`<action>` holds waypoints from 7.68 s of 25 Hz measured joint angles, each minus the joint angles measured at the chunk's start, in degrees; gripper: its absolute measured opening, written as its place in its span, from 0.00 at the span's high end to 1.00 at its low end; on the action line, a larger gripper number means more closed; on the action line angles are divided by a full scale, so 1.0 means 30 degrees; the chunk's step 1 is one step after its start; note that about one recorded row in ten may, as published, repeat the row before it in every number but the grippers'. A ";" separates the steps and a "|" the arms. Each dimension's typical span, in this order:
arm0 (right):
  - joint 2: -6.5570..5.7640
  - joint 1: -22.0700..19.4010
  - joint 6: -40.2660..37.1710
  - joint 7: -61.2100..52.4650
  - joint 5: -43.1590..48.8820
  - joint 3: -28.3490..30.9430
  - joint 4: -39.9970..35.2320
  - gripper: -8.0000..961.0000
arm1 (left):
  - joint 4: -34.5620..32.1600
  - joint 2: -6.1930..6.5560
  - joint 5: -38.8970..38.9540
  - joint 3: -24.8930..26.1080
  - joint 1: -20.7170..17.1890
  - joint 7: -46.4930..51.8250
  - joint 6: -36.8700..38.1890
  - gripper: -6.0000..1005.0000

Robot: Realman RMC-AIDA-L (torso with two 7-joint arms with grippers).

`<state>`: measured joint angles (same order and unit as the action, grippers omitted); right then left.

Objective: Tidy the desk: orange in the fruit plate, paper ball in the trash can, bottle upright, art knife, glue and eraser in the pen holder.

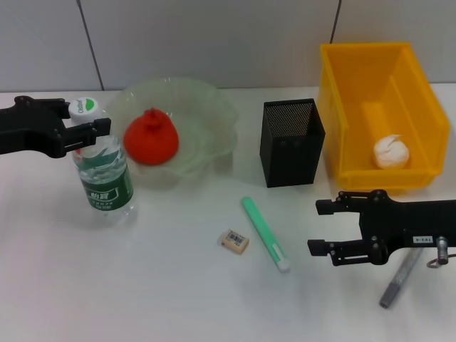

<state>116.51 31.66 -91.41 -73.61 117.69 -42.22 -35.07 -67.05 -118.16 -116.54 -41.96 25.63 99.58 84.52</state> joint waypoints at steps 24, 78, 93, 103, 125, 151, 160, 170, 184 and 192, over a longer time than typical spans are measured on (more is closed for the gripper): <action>0.0037 0.0018 0.0003 0.0048 -0.0001 -0.0106 0.0056 0.17 | 0.1699 -0.0076 0.1058 -0.0143 -0.0444 -0.2895 -0.1346 0.52; 0.0086 0.0050 0.0002 -0.0102 -0.0002 -0.0107 0.0059 0.17 | 0.3161 -0.0058 0.1644 -0.0224 -0.0287 -0.4945 -0.1605 0.49; 0.0097 0.0050 0.0002 -0.0126 -0.0002 -0.0107 0.0059 0.17 | 0.3181 -0.0045 0.1630 -0.0224 -0.0253 -0.4952 -0.1808 0.49; 0.0097 0.0050 0.0003 -0.0131 -0.0007 -0.0107 0.0072 0.17 | 0.3190 -0.0015 0.1594 -0.0427 -0.0250 -0.4786 -0.1873 0.48; 0.0306 0.0331 0.0009 -0.0156 -0.0193 -0.0039 0.0148 0.18 | 0.2470 0.0495 0.8769 0.0224 -0.0921 -0.2854 0.5959 0.13; -0.0313 0.3742 -0.1317 -1.2328 0.2877 -0.4307 -0.5711 0.18 | 1.3870 -0.0086 0.4791 -0.2854 -0.0017 -1.2623 0.2537 0.13; 0.0200 0.7319 -0.4001 -1.6085 0.7816 -0.4618 -0.6648 0.18 | 1.3714 -0.0061 0.4784 -0.2887 0.0013 -1.2710 0.2356 0.13; 0.0836 0.9394 -0.1477 -1.8294 1.0957 -0.8184 -0.5439 0.18 | 1.3742 -0.0045 0.4774 -0.2847 0.0243 -1.2713 0.2118 0.13; 0.1065 0.9538 0.4021 -1.8203 0.9173 -1.3022 -0.2905 0.18 | 1.3767 -0.0055 0.4876 -0.2870 0.0333 -1.2500 0.1877 0.13; 0.1124 0.9727 0.5521 -1.8414 0.8417 -1.3883 -0.1960 0.18 | 1.3879 -0.0045 0.4818 -0.2918 0.0332 -1.2518 0.1876 0.13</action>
<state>119.89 60.84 -74.85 -128.85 142.94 -83.86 -40.95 -25.41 -118.29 -102.08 -50.71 26.63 62.02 90.15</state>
